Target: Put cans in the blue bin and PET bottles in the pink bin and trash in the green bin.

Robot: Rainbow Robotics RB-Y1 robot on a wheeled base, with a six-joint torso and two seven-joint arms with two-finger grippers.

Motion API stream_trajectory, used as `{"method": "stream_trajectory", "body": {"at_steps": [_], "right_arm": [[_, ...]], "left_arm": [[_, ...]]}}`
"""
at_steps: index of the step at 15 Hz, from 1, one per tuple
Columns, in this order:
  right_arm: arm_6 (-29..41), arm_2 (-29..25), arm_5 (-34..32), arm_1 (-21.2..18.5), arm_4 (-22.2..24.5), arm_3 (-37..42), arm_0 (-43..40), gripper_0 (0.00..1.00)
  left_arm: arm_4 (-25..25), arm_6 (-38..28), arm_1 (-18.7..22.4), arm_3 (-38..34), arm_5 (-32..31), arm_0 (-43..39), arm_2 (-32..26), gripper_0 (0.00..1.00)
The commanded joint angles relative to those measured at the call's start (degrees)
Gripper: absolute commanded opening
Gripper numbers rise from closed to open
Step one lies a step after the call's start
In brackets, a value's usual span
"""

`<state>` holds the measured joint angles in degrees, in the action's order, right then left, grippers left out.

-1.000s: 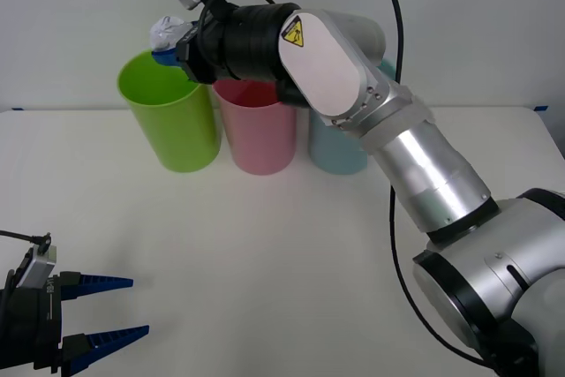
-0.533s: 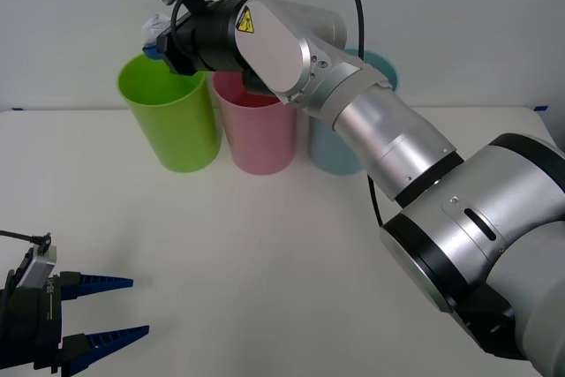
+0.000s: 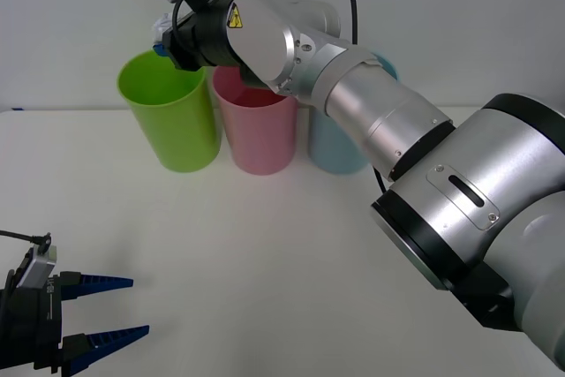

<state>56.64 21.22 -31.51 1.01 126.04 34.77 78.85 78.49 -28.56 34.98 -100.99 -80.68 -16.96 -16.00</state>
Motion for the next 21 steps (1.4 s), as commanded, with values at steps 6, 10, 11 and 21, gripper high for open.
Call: {"method": "stream_trajectory", "body": {"at_steps": [6, 10, 11, 21], "right_arm": [[7.3, 8.6, 2.8, 0.0, -1.7, 0.0, 0.6, 0.0], [7.3, 8.6, 2.7, 0.0, -3.9, 0.0, 0.7, 0.0], [7.3, 8.6, 2.7, 0.0, -3.9, -0.1, 0.8, 0.0], [7.5, 8.8, 2.9, 0.0, -4.0, 0.0, 0.9, 0.0]], "left_arm": [[0.0, 0.0, 0.0, 0.0, 0.0, 0.0, 0.0, 1.0], [0.0, 0.0, 0.0, 0.0, 0.0, 0.0, 0.0, 1.0], [0.0, 0.0, 0.0, 0.0, 0.0, 0.0, 0.0, 1.0], [0.0, 0.0, 0.0, 0.0, 0.0, 0.0, 0.0, 1.0]]}}
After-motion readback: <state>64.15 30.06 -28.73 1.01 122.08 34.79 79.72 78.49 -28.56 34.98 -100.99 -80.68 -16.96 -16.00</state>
